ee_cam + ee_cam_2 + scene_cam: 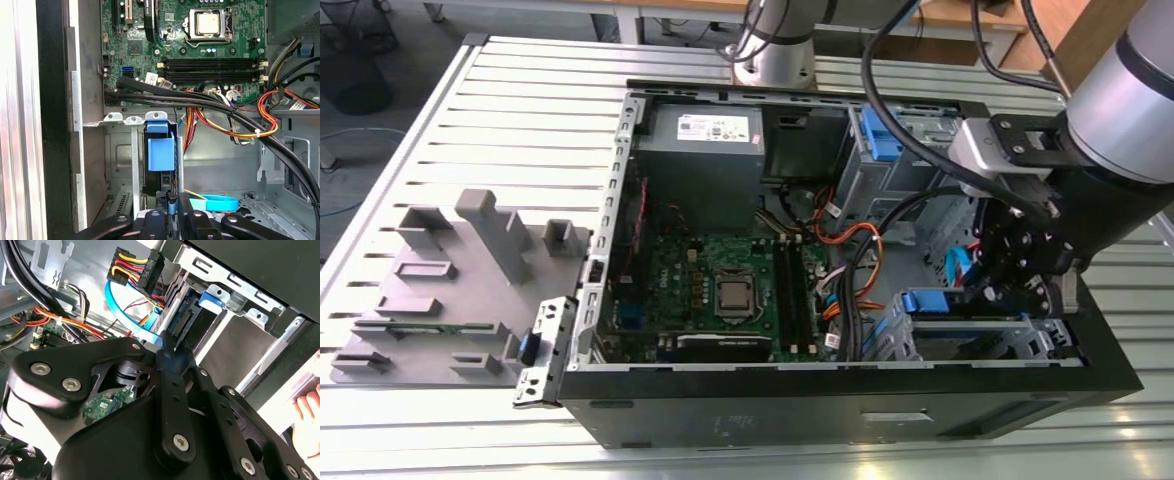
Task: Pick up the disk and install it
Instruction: 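Insert the first disk wire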
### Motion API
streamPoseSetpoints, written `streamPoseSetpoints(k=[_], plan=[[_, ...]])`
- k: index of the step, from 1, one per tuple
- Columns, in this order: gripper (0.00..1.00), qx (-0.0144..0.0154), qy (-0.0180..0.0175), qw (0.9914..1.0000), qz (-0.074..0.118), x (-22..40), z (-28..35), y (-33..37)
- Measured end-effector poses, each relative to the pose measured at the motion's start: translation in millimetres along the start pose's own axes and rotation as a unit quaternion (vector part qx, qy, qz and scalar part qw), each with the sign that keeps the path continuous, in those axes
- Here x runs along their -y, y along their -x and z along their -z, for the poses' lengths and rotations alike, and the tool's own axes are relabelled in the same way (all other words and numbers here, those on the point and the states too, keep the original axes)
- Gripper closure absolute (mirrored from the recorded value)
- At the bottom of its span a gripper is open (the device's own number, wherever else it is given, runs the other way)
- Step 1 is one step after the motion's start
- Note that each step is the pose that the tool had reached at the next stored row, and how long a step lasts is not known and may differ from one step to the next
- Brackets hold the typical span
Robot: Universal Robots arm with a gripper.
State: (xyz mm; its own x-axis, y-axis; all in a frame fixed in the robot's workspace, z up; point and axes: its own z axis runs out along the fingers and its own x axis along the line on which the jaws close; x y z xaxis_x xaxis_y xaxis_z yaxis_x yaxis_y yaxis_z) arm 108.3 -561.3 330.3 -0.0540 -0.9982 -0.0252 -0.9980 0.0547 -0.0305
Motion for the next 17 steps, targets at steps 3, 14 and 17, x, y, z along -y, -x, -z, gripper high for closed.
streamPoseSetpoints(k=[3,14,17], plan=[[0.76,0.0001,0.0,1.0,0.0,0.2,5.5,0.1],[0.76,0.0002,0.0,1.0,0.0,2.2,18.9,0.5],[0.76,0.0002,0.0,1.0,0.0,3.3,18.9,0.6]])
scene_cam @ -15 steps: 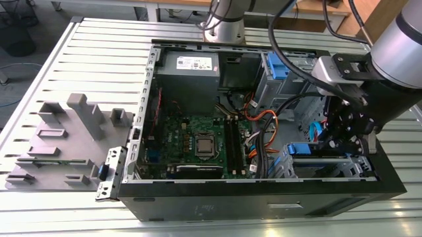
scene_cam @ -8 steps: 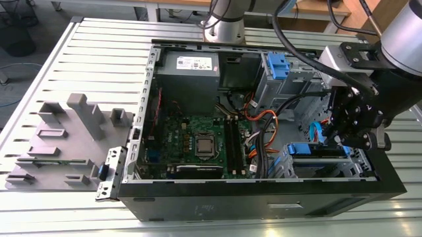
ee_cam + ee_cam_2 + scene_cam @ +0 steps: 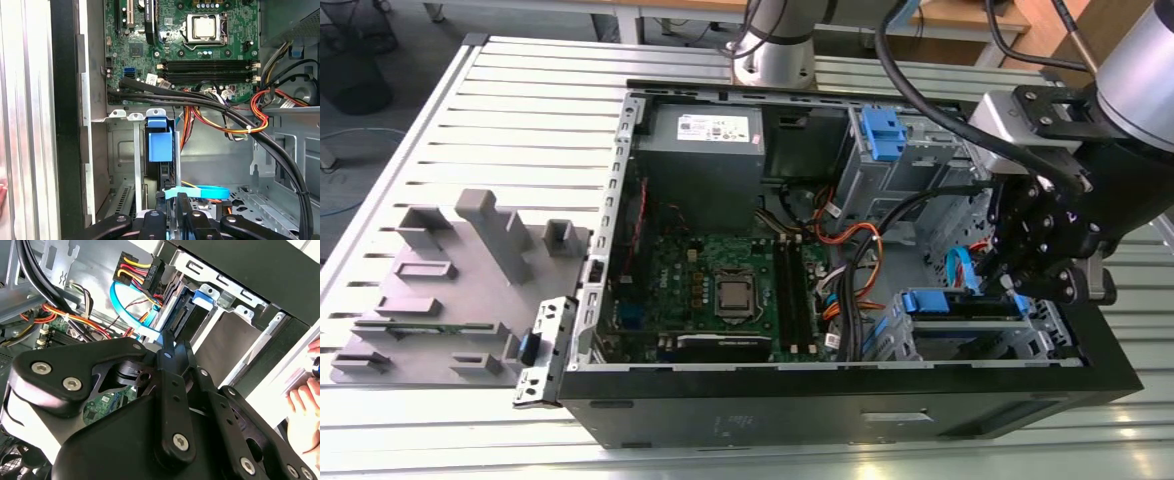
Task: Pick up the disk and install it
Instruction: 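Insert the first disk wire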
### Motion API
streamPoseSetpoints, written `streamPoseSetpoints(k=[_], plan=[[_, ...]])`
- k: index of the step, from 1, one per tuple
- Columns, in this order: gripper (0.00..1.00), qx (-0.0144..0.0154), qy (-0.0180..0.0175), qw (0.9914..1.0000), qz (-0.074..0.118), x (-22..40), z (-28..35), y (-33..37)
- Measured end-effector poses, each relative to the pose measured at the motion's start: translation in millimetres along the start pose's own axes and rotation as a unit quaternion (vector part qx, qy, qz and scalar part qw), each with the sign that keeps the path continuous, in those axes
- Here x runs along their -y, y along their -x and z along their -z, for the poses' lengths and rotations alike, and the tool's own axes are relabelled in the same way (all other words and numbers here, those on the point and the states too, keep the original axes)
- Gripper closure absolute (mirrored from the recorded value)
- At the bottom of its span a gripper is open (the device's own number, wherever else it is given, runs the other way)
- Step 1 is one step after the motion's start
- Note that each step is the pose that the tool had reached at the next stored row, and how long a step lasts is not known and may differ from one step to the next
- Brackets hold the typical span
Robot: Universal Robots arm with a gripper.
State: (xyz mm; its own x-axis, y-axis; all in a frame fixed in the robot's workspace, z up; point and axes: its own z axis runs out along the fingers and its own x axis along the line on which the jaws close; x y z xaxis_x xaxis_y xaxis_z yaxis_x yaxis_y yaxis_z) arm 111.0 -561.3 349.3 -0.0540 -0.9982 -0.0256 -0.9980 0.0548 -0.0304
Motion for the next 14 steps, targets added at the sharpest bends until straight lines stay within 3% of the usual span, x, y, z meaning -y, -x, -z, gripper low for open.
streamPoseSetpoints(k=[4,6,14], plan=[[0.76,0.0,0.0012,1.0,0.0,0.2,-0.1,0.0],[0.76,-0.0003,0.0078,0.99997,0.0,0.2,-0.1,0.0],[0.76,-0.0006,0.0088,0.99996,0.0,1.2,0.0,0.0]])
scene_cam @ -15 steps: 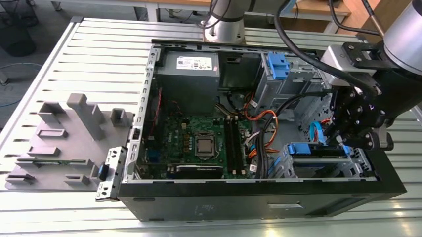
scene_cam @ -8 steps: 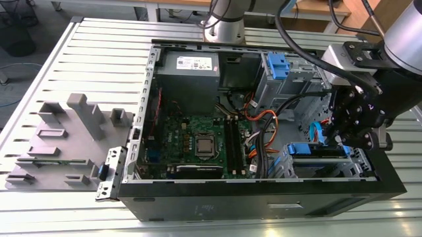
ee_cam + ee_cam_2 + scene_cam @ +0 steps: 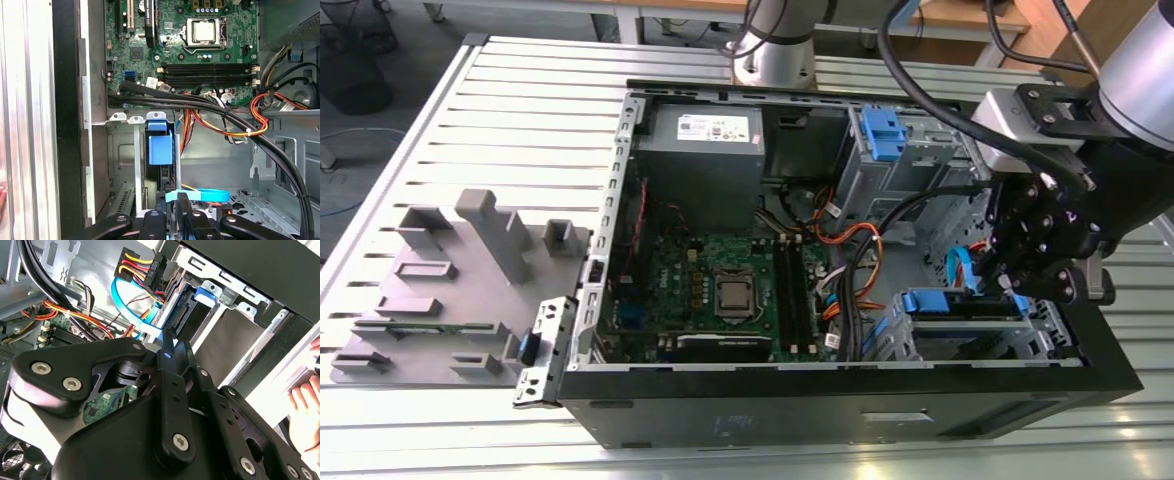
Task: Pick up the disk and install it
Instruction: 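Insert the first disk wire, then insert the second disk wire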
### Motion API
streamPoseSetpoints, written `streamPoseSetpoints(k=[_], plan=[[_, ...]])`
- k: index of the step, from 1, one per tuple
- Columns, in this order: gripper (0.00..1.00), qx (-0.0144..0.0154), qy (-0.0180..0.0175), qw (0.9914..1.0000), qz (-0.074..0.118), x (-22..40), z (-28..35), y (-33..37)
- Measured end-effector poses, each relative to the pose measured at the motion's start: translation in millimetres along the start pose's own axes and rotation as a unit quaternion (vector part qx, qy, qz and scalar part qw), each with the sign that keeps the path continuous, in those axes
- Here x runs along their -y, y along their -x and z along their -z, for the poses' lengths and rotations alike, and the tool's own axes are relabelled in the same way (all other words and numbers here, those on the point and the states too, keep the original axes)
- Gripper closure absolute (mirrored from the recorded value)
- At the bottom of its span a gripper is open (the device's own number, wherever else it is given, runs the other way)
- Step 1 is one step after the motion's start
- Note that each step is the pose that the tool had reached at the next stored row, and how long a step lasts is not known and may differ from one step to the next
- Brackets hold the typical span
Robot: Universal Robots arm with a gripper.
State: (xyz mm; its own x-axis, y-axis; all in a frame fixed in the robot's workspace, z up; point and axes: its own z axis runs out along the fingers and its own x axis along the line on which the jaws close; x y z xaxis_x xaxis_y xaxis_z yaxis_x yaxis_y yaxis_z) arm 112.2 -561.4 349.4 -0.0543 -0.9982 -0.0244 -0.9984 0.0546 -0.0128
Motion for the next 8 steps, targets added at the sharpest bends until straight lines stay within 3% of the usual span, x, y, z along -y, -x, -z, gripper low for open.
streamPoseSetpoints(k=[4,8], plan=[[0.76,0.0,0.0025,1.0,0.0,2.2,-0.1,0.1],[0.76,0.0,0.0025,1.0,0.0,2.2,-0.2,1.2]])
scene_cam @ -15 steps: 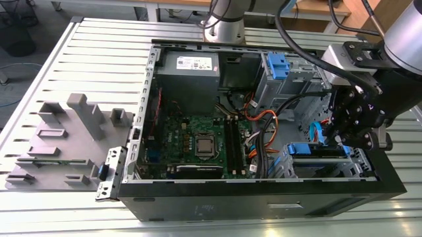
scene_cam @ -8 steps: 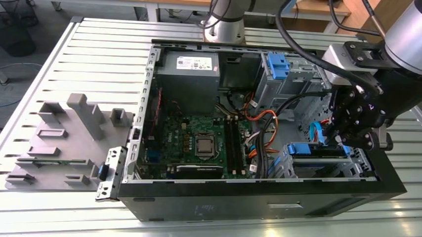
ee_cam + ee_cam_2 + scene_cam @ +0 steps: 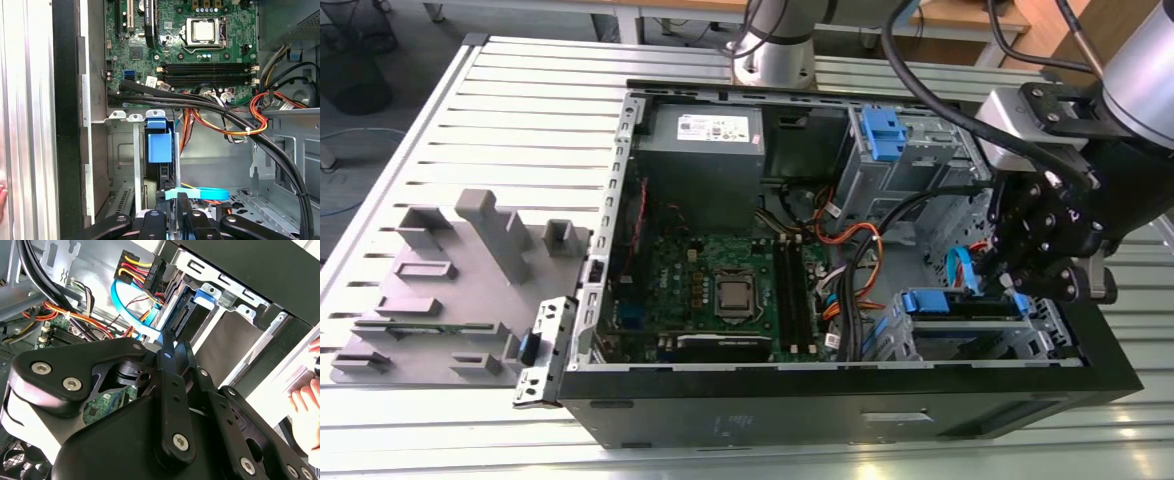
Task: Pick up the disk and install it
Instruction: 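Insert the second disk wire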
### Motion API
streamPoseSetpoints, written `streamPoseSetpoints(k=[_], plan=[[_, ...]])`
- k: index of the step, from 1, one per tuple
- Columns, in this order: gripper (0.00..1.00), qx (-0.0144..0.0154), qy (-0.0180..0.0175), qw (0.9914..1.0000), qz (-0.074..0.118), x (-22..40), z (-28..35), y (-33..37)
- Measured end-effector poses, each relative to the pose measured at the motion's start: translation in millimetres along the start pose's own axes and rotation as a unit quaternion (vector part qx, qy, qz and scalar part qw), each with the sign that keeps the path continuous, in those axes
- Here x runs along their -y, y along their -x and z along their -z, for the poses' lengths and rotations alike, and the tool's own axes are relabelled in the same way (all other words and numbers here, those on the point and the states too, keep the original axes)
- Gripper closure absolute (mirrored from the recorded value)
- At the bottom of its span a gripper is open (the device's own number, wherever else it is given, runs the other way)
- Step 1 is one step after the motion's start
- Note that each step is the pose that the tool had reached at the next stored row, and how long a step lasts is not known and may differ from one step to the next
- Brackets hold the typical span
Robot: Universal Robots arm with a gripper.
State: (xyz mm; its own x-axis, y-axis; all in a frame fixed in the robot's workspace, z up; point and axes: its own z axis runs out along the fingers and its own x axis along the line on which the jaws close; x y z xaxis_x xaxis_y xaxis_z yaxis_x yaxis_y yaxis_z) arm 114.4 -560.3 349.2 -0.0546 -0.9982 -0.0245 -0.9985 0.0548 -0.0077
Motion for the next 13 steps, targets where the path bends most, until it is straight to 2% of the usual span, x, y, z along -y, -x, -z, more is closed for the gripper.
streamPoseSetpoints(k=[7,13], plan=[[0.76,-0.0001,0.0,1.0,0.0,-0.1,0.0,3.4],[0.76,0.0,0.0,1.0,0.0,-0.4,-0.3,9.4]])
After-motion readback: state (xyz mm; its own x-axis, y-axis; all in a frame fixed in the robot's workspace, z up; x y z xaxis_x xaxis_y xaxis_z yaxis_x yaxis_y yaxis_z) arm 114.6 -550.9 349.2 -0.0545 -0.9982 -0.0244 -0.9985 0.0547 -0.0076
